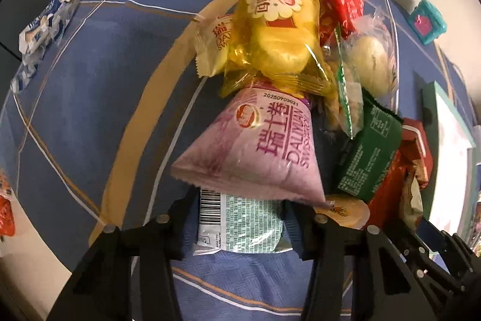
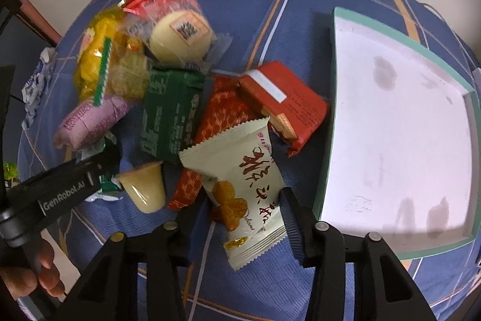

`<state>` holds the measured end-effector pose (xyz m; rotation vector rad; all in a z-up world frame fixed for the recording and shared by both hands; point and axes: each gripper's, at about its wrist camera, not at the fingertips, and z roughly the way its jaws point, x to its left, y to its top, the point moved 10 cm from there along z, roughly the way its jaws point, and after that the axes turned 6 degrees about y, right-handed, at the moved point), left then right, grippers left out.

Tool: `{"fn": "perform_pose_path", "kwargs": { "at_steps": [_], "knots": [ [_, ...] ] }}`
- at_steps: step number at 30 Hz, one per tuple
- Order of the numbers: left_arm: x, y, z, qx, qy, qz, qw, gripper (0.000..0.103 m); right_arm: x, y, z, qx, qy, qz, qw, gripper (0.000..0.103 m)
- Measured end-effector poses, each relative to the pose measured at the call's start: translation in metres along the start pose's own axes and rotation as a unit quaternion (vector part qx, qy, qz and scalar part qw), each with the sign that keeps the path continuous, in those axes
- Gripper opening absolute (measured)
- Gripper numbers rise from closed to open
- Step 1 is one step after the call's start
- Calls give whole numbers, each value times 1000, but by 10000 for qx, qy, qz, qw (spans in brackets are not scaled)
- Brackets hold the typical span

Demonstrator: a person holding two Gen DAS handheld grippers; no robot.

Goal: Organize snacks
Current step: 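Grasp the green-white wafer pack with the left tool while the right tool grasps the cream pastry packet, then carry both packs onto the white tray and open both tools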

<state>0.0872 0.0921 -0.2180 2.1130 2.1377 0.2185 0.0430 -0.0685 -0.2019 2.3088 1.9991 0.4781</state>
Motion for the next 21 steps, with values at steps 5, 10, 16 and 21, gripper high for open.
{"fn": "perform_pose_path", "kwargs": {
  "at_steps": [5,10,16,21],
  "knots": [
    [9,-1,-13,-112,-225,1,9997,51,4,8,-16,-228,57,7,9997,31],
    [19,0,-38,-376,-389,-35,9985,51,6,14,-29,-356,184,90,9992,22],
    [16,-3,-74,-694,-476,8,9965,51,5,16,-34,-415,304,118,9986,19],
    [15,-2,-86,-813,-486,-2,9955,51,-3,16,-31,-361,282,185,9988,19]
  ]
}}
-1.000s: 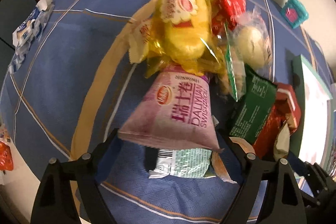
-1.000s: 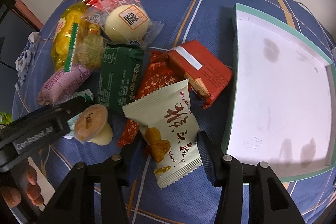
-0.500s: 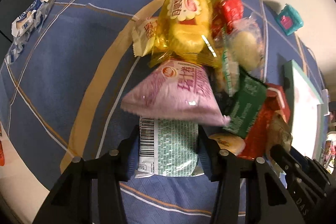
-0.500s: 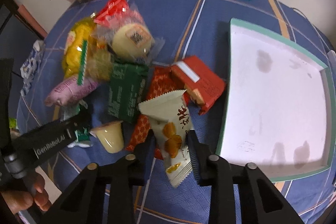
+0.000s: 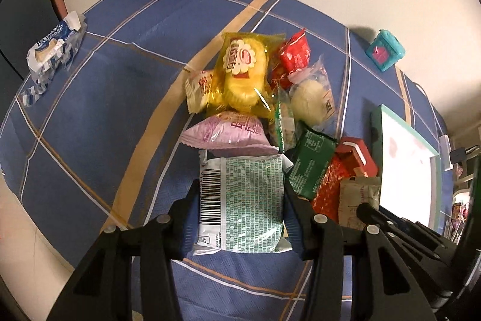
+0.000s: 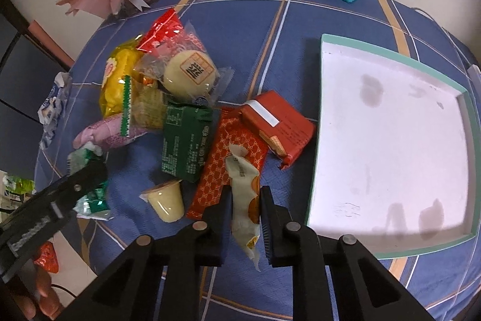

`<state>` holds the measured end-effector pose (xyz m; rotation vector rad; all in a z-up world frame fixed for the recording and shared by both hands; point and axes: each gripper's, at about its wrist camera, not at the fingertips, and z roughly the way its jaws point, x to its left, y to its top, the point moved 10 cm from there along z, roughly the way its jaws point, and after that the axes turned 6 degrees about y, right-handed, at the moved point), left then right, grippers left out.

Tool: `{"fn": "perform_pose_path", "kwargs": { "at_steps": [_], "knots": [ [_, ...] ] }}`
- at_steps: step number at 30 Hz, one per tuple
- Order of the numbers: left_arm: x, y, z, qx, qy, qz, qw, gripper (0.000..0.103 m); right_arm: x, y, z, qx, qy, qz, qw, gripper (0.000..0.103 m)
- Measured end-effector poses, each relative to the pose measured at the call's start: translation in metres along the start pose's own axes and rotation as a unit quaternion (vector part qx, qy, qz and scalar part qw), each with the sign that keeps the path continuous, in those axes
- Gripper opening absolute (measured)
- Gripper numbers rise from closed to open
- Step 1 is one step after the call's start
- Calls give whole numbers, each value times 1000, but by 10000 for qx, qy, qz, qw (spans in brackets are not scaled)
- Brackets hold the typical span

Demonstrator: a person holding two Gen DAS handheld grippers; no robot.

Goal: Organize snacks
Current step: 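Carry both packs onto the white tray and open both tools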

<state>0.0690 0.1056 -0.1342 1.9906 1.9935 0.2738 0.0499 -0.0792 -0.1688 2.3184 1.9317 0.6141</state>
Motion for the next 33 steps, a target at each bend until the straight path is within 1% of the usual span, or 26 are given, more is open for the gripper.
{"fn": "perform_pose_path", "kwargs": {
  "at_steps": [2,4,6,14,17,23,26,30,33],
  "knots": [
    [-8,1,7,36,33,33,10000,51,-4,-4,5,20,-34,-1,10000,19],
    [-15,-11,4,136,51,60,9999,51,-3,-4,8,11,-8,1,10000,19],
    [-14,-14,10,220,71,73,9997,51,-4,-4,10,14,3,10,10000,19],
    [-16,-18,16,300,140,118,9994,51,-4,-8,16,77,37,15,10000,19],
    [-18,-16,11,199,143,124,9996,51,-5,-9,14,78,17,63,9999,19],
    [-23,-10,-1,23,116,154,9998,51,-5,-7,1,-31,157,99,9998,19],
    [-29,-4,-13,-162,100,224,9996,51,-4,-2,-18,-208,273,127,9993,19],
    [-47,4,-30,-374,39,385,9986,51,-5,5,-42,-494,353,145,9980,19],
    [-67,9,-36,-441,36,607,9972,51,-20,9,-54,-639,315,308,9970,19]
  ]
}}
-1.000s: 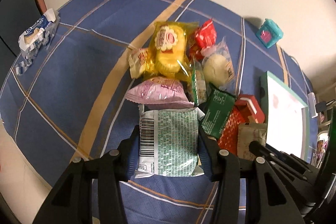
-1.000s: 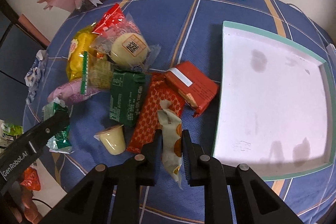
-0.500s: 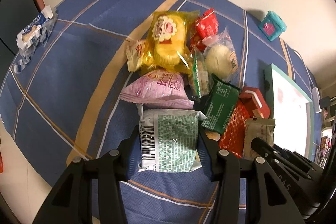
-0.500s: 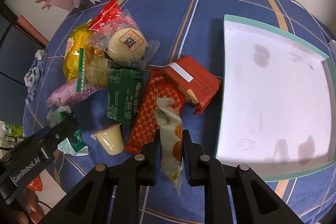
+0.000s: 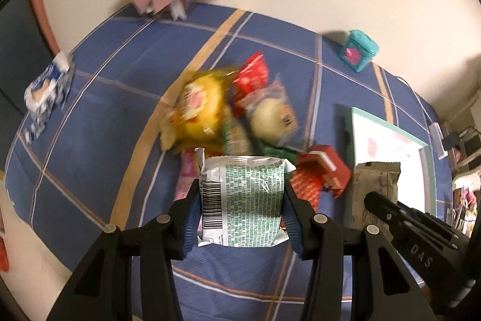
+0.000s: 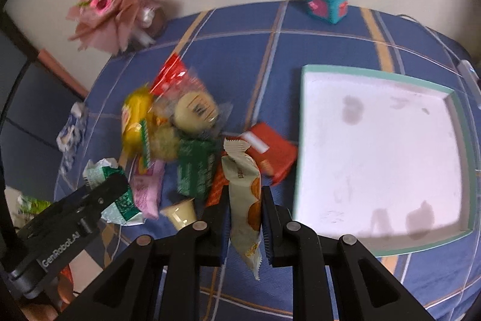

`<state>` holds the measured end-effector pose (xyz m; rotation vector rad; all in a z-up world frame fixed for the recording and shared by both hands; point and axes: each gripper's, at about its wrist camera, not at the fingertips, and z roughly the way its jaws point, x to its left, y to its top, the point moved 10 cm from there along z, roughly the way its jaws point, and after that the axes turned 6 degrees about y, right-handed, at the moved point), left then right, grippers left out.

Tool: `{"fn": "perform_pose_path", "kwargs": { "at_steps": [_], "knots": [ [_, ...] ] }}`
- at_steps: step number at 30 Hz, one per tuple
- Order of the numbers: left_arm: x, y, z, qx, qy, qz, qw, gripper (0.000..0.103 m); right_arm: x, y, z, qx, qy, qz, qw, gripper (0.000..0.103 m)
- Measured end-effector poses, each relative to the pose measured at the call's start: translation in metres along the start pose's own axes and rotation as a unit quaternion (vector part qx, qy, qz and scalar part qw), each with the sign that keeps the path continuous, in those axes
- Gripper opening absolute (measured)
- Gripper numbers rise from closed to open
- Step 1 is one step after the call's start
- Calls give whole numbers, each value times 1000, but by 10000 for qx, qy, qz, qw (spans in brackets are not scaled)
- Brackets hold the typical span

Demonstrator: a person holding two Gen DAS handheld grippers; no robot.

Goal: Organize snacks
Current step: 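Carry both packs onto the white tray and open both tools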

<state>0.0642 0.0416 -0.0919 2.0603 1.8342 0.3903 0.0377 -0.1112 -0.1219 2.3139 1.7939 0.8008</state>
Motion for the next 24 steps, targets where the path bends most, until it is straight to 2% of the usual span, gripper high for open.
{"fn": "perform_pose_path", "kwargs": {
  "at_steps": [4,10,13,18,24],
  "knots": [
    [-37,12,-2,-31,-90,361,9993,51,-40,12,-10,-172,-348,427,9983,19],
    [-108,24,20,110,-347,853,9957,51,-110,20,-28,-398,-960,1045,9891,19],
    [-140,23,31,131,-535,1034,9931,51,-134,27,-35,-529,-1179,1173,9846,19],
    [-184,26,50,90,-636,1324,9891,51,-174,37,-43,-693,-1495,1387,9765,19],
    [-224,31,71,93,-793,1514,9852,51,-222,41,-48,-748,-1803,1704,9658,19]
  ]
}}
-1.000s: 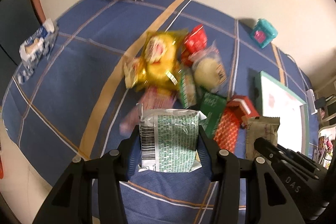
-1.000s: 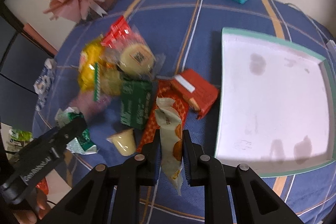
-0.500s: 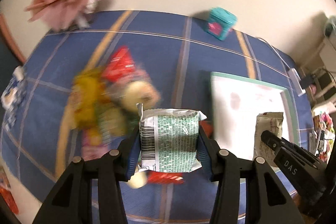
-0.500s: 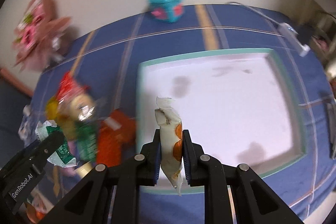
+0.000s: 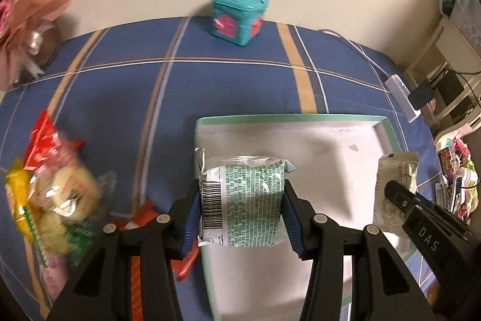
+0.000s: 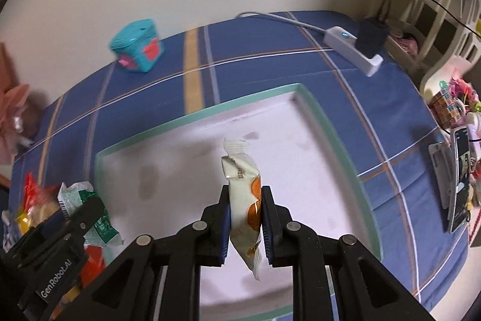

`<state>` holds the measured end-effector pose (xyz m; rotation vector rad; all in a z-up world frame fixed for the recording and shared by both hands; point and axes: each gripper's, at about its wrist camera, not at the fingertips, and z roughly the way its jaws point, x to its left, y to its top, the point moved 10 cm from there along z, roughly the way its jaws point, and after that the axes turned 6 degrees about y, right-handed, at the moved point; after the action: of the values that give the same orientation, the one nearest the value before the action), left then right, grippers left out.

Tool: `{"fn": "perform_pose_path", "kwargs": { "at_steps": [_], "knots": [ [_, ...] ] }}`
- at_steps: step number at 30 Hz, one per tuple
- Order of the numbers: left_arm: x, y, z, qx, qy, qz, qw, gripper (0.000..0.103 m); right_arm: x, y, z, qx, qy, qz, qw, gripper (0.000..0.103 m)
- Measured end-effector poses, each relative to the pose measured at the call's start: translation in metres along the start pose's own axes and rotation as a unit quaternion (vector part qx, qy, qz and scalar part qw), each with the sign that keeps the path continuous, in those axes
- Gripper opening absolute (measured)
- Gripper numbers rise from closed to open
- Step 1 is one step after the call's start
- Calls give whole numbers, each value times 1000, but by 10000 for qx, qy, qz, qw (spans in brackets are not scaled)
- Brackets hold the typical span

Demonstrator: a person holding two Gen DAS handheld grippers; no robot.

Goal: Organize snacks
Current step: 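Carry both packs onto the white tray and open both tools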

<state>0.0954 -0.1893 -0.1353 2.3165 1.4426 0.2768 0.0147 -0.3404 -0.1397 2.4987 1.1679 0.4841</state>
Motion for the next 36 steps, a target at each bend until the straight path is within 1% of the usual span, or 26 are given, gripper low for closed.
{"fn": "perform_pose_path", "kwargs": {
  "at_steps": [4,7,12,15,16,18,20,24,26,27,29,31,35,36],
  "knots": [
    [-14,8,15,-19,-15,124,9999,51,-23,10,4,-30,-227,181,9996,19],
    [-19,9,24,-17,-8,205,9998,51,-32,18,4,-93,-269,243,9993,19],
    [-21,7,33,30,101,262,9996,53,-38,25,4,-123,-337,286,9989,19],
    [-19,9,29,31,138,259,9996,54,-39,25,3,-84,-356,299,9989,19],
    [-18,10,27,32,150,253,9996,55,-39,24,3,-75,-353,296,9989,19],
    [-15,11,21,19,167,230,9996,65,-38,24,3,-63,-345,289,9990,20],
    [-11,13,14,13,205,193,9996,71,-38,23,2,-50,-355,308,9989,21],
    [10,16,2,53,377,-64,9993,73,-38,24,-6,-102,-352,313,9988,22],
    [19,16,-3,70,471,-159,9987,75,-37,23,-10,-82,-405,274,9988,26],
    [24,16,-6,58,528,-191,9984,81,-35,22,-12,-58,-417,239,9988,31],
    [32,15,-12,27,632,-208,9978,85,-32,20,-17,-63,-390,230,9990,39],
    [39,13,-19,2,734,-162,9972,85,-27,17,-21,-57,-329,228,9992,58],
    [55,10,-32,-90,989,-105,9950,87,-12,8,-28,-55,-278,54,9996,67],
    [60,9,-35,-101,1033,-116,9945,92,-9,5,-29,-47,-271,13,9996,72]
  ]
}}
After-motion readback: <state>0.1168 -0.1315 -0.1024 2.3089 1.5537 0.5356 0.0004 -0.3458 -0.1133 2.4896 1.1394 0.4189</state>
